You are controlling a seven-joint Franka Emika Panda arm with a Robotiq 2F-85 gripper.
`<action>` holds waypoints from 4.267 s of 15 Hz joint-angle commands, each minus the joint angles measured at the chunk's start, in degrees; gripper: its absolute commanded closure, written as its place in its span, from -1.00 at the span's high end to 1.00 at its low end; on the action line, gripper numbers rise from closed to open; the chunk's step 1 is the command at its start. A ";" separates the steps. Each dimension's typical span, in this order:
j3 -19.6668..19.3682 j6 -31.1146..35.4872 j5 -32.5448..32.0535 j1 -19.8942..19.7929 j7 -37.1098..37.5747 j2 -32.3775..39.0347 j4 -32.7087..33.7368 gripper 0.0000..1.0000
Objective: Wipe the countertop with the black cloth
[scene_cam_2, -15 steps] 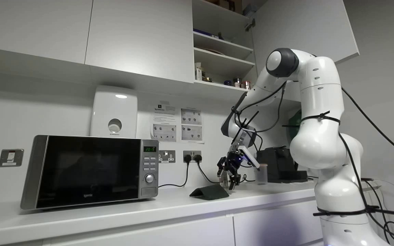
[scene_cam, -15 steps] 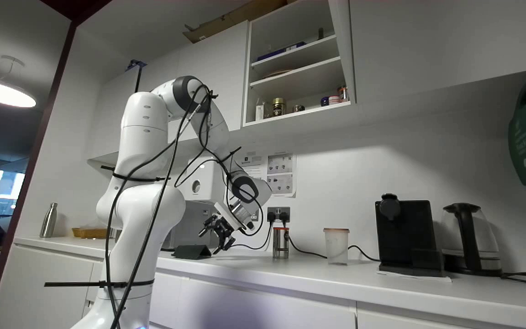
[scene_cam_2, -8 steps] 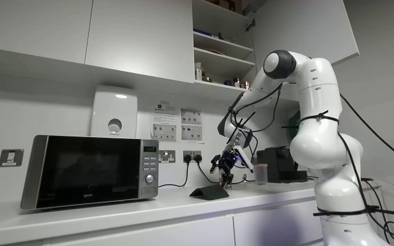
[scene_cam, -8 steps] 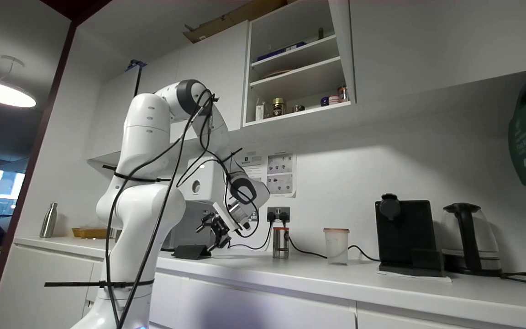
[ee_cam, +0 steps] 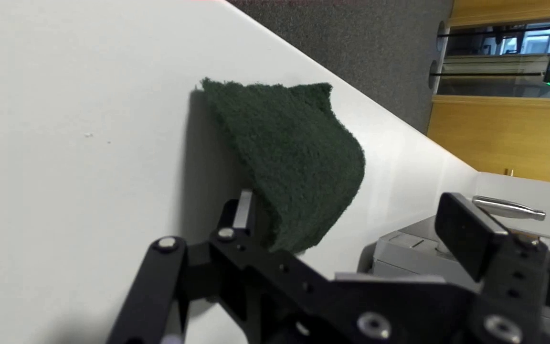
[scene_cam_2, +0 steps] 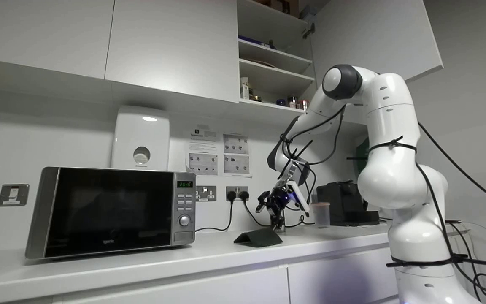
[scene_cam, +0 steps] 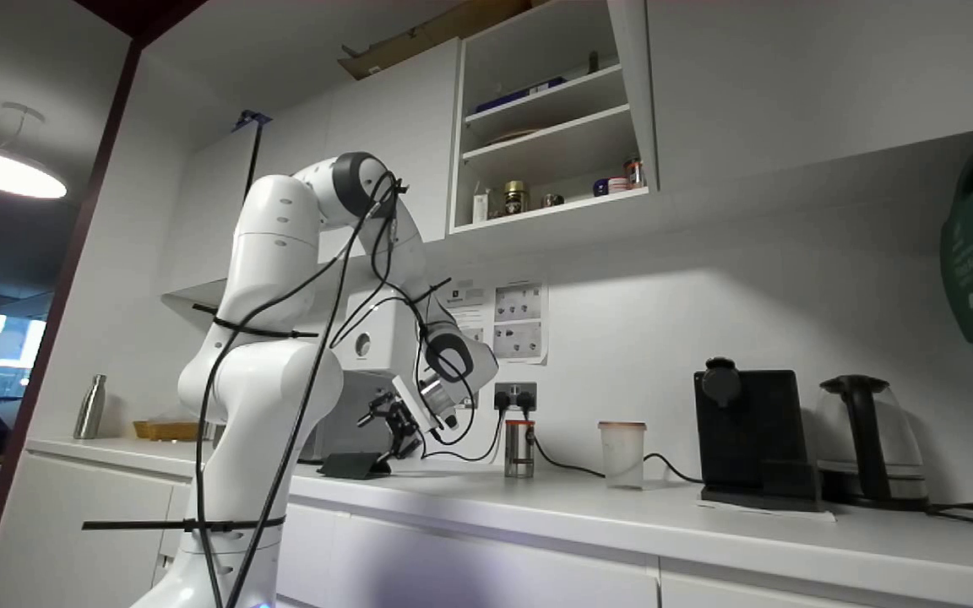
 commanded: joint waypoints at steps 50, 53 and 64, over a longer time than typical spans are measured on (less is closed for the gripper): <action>0.23 4.88 -56.06 -3.71 37.67 0.37 2.78 -0.98; -1.12 5.64 -58.47 -4.86 40.63 1.06 2.43 -0.98; -7.44 4.96 -63.03 -10.80 44.89 0.92 3.78 -0.98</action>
